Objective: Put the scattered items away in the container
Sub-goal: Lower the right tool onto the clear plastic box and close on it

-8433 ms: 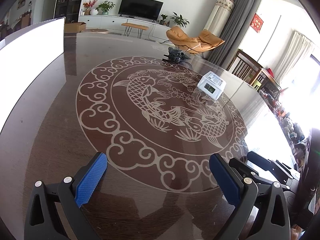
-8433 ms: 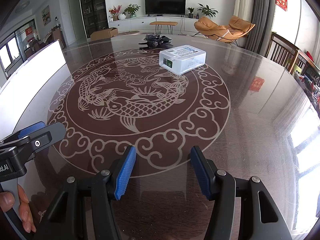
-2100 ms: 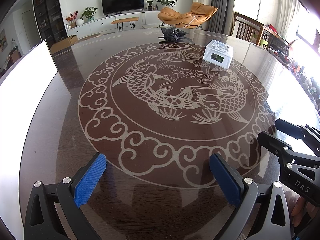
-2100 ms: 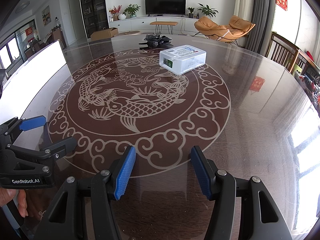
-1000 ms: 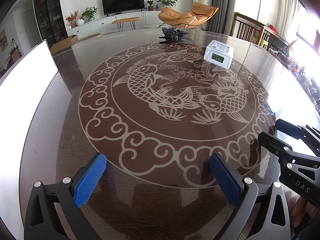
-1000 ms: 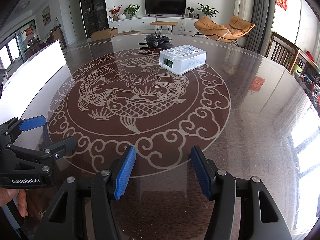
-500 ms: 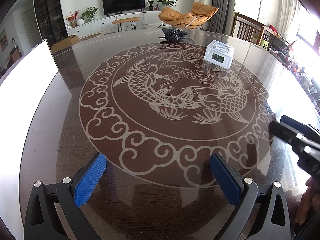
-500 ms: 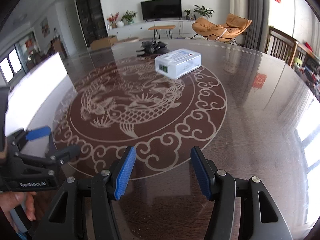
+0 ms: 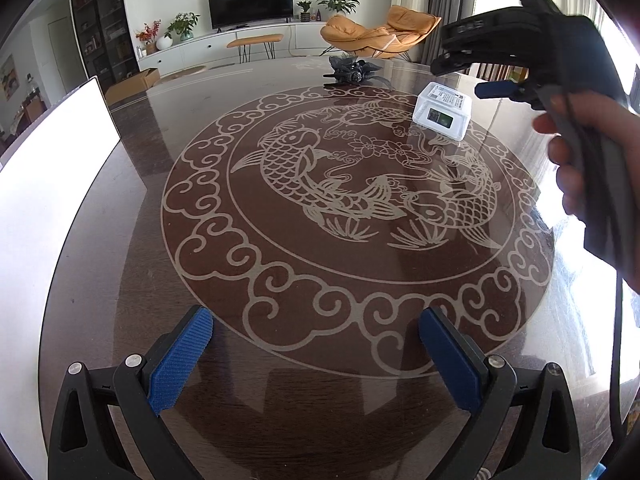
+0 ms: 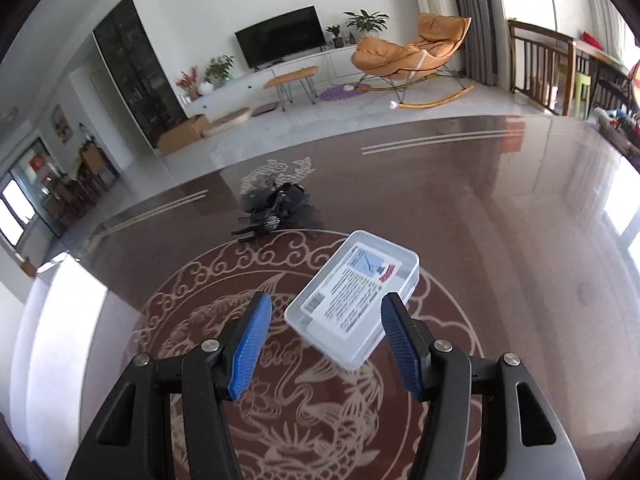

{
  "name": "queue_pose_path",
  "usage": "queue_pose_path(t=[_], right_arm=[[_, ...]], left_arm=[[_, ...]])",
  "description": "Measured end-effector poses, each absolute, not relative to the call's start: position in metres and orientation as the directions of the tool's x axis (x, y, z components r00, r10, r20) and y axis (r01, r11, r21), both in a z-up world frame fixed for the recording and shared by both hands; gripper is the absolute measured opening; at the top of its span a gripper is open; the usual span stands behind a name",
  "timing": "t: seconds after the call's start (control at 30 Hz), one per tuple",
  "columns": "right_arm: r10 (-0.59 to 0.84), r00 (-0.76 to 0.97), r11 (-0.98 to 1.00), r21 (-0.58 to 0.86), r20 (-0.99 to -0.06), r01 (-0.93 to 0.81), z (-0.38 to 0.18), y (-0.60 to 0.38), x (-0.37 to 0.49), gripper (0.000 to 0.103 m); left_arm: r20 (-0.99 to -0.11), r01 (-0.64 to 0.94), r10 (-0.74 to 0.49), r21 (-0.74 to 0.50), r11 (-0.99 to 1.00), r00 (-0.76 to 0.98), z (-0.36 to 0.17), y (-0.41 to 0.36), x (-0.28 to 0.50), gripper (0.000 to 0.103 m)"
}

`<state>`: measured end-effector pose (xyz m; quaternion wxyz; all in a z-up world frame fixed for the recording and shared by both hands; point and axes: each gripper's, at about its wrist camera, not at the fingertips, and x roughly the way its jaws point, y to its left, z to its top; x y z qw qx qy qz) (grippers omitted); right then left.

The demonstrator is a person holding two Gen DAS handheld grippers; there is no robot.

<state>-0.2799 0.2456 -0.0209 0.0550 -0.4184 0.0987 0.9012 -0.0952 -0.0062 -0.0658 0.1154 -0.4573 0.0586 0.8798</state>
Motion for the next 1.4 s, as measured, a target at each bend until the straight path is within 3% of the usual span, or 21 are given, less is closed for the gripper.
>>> queue_pose_path(t=[0.07, 0.2, 0.4, 0.53, 0.83, 1.0, 1.2, 1.4], right_arm=[[0.116, -0.602, -0.973, 0.03, -0.79, -0.228, -0.03, 0.234, -0.299, 0.058], [0.289, -0.587, -0.94, -0.11, -0.756, -0.322, -0.032, 0.225, -0.308, 0.058], [0.237, -0.613, -0.941, -0.021, -0.754, -0.339, -0.034, 0.232, -0.294, 0.058], [0.25, -0.598, -0.94, -0.042, -0.762, -0.339, -0.034, 0.227, -0.299, 0.058], [0.513, -0.454, -0.819, -0.258, -0.728, -0.512, -0.031, 0.215, -0.312, 0.058], [0.475, -0.507, -0.842, -0.204, -0.72, -0.499, -0.029, 0.212, -0.31, 0.058], [0.393, -0.528, -0.821, -0.029, -0.752, -0.57, -0.033, 0.225, -0.304, 0.058], [0.387, -0.524, -0.834, -0.045, -0.759, -0.55, -0.033, 0.209, -0.319, 0.059]], left_arm=[[-0.818, -0.257, 0.15, -0.003, -0.966, -0.555, -0.066, -0.007, -0.095, 0.103], [-0.817, -0.256, 0.156, -0.011, -0.967, -0.556, -0.066, -0.007, -0.096, 0.103], [-0.819, -0.251, 0.144, 0.0, -0.968, -0.556, -0.066, -0.005, -0.097, 0.103], [-0.819, -0.25, 0.144, 0.0, -0.968, -0.556, -0.066, -0.005, -0.097, 0.103], [-0.818, -0.25, 0.144, 0.0, -0.968, -0.556, -0.066, -0.006, -0.097, 0.103], [-0.818, -0.249, 0.144, 0.0, -0.968, -0.556, -0.066, -0.006, -0.097, 0.103], [-0.818, -0.249, 0.143, 0.0, -0.969, -0.556, -0.066, -0.006, -0.097, 0.103], [-0.818, -0.249, 0.144, -0.001, -0.968, -0.556, -0.065, -0.006, -0.097, 0.103]])
